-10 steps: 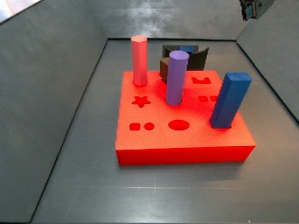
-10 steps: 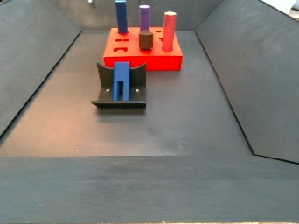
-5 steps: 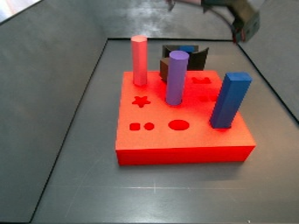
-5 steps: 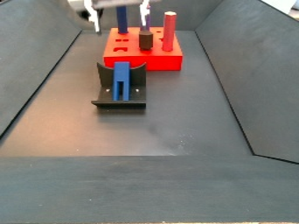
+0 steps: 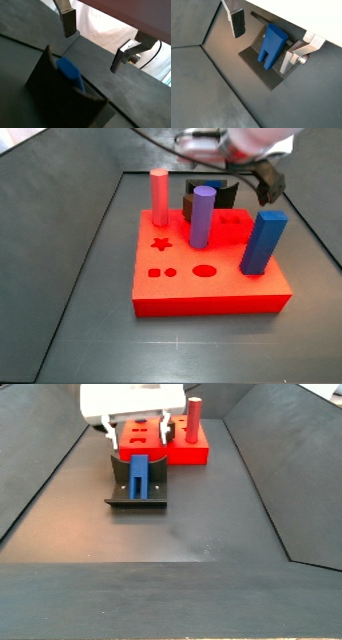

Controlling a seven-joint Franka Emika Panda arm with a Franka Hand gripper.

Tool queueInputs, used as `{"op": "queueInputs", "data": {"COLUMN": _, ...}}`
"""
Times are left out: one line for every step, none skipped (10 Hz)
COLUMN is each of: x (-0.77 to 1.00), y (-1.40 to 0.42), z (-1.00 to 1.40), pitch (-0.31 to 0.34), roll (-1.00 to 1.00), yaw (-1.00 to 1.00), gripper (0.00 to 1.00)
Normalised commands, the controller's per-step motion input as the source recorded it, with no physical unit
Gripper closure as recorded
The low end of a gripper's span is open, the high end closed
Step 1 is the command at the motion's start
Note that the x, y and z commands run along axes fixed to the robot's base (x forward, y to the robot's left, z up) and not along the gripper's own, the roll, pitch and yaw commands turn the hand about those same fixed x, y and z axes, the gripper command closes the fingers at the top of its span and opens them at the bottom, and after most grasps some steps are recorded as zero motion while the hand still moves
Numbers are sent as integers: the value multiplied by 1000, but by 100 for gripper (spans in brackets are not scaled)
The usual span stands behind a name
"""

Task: Pick up the square-circle object. Move up. Place the square-circle object on the fixture. Regrasp the square-circle object. Move to above the board. Insert the square-circle object.
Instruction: Regrasp the square-circle object, then move to above the board.

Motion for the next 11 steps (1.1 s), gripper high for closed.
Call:
{"op": "queueInputs", "data": {"x": 103, "y": 21, "z": -868, "pitch": -124, "roll": 93, "yaw": -37, "gripper": 0}}
{"op": "queueInputs", "data": {"x": 92, "y": 12, "z": -716, "pitch": -96, "roll": 93, "yaw": -58, "gripper": 0}}
{"op": "queueInputs", "data": {"x": 82, "y": 9, "z": -564, "pitch": -66, "roll": 90, "yaw": -68, "gripper": 0}}
{"op": "queueInputs", "data": {"x": 71, "y": 8, "z": -373, "pitch": -36, "roll": 83, "yaw": -63, "gripper": 0}}
{"op": "queueInputs", "data": {"x": 69, "y": 6, "z": -234, "pitch": -19, "roll": 75, "yaw": -55, "gripper": 0}}
{"op": "queueInputs", "data": {"x": 22, "y": -12, "z": -177, "pitch": 4, "roll": 55, "yaw": -44, "gripper": 0}}
{"op": "queueInputs", "data": {"x": 0, "y": 0, "z": -500, "pitch": 0, "roll": 0, "yaw": 0, "gripper": 100}}
{"op": "queueInputs", "data": {"x": -71, "y": -76, "z": 1000, "pitch": -75, "roll": -44, "yaw": 139, "gripper": 100}}
{"op": "queueInputs", "data": {"x": -71, "y": -76, "z": 1000, "pitch": -75, "roll": -44, "yaw": 135, "gripper": 100}}
{"op": "queueInputs", "data": {"x": -73, "y": -74, "z": 1000, "pitch": -78, "roll": -51, "yaw": 123, "gripper": 100}}
{"op": "queueInputs", "data": {"x": -75, "y": -66, "z": 1000, "pitch": -103, "roll": -56, "yaw": 73, "gripper": 100}}
